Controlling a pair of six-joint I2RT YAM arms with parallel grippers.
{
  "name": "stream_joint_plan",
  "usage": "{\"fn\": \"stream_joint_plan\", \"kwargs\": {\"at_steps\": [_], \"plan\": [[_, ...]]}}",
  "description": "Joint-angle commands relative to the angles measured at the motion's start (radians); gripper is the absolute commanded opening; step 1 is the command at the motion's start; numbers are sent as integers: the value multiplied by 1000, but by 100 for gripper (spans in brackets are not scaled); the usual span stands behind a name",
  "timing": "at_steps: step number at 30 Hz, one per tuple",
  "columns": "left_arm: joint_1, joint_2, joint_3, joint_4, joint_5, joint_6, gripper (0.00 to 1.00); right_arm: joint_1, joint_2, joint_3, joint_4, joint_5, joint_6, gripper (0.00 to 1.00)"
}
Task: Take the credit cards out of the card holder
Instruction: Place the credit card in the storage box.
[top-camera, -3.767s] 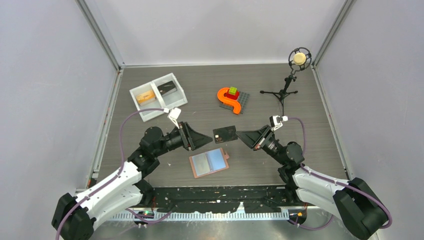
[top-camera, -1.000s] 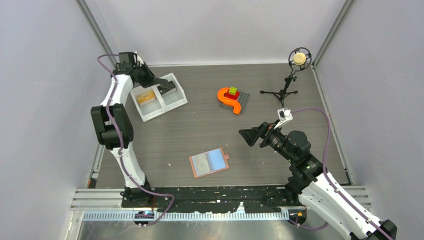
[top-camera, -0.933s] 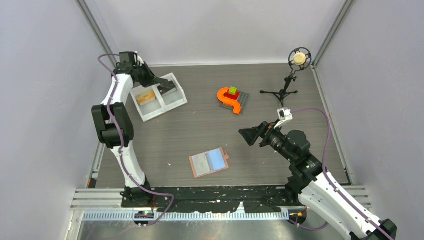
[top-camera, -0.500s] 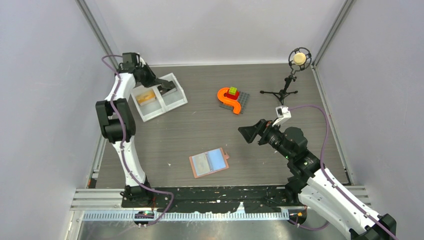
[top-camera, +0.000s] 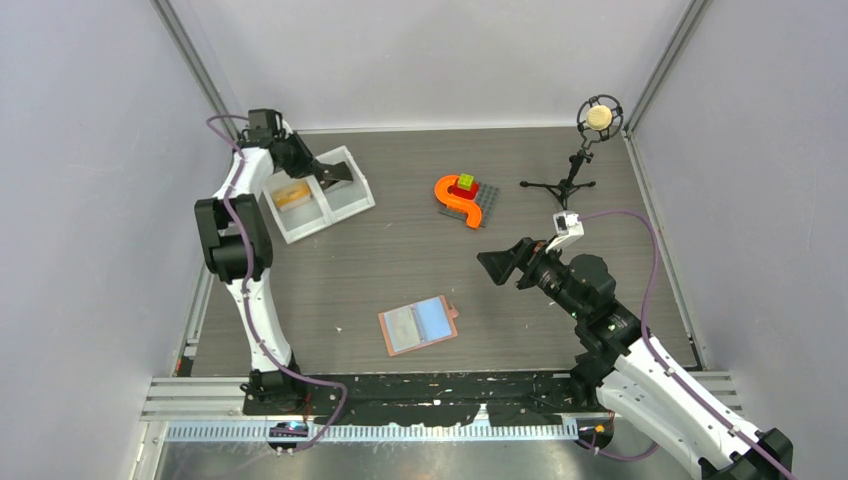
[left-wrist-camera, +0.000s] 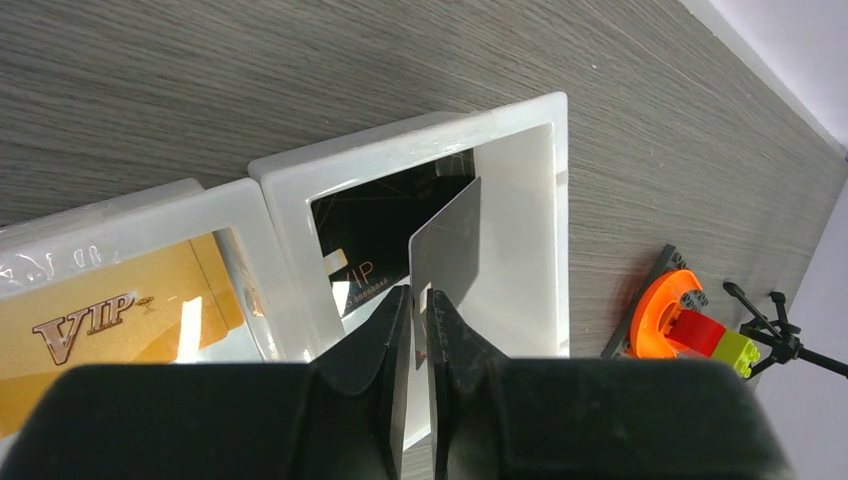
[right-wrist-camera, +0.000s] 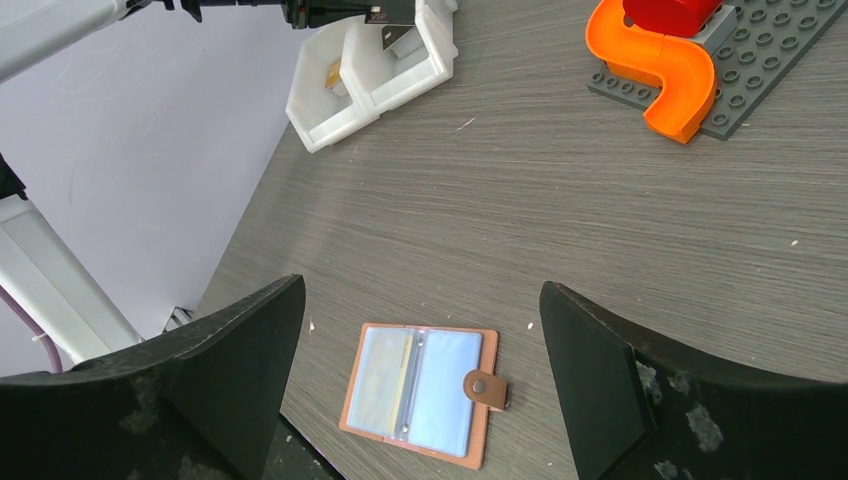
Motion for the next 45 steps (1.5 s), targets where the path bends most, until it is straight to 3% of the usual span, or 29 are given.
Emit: {"fn": "stream_joint_plan", "kwargs": {"at_steps": [1,8,12,34,45], "plan": [[6,12,42,33,-13,2,15,3,-17,24,53,21,-1,95],[5,35,67,25,-17,3,14,3,-8,27,54,19,-2,95],[5,46,79,18,-7,8,0,3,-9,20,58,21,2,95],[8,-15,-9,100,-98,-62,0,3,0,22,72,18,-1,95],[8,-57,-7,99,-111,-58,27,2,-21,22,60,18,-4,95]]}}
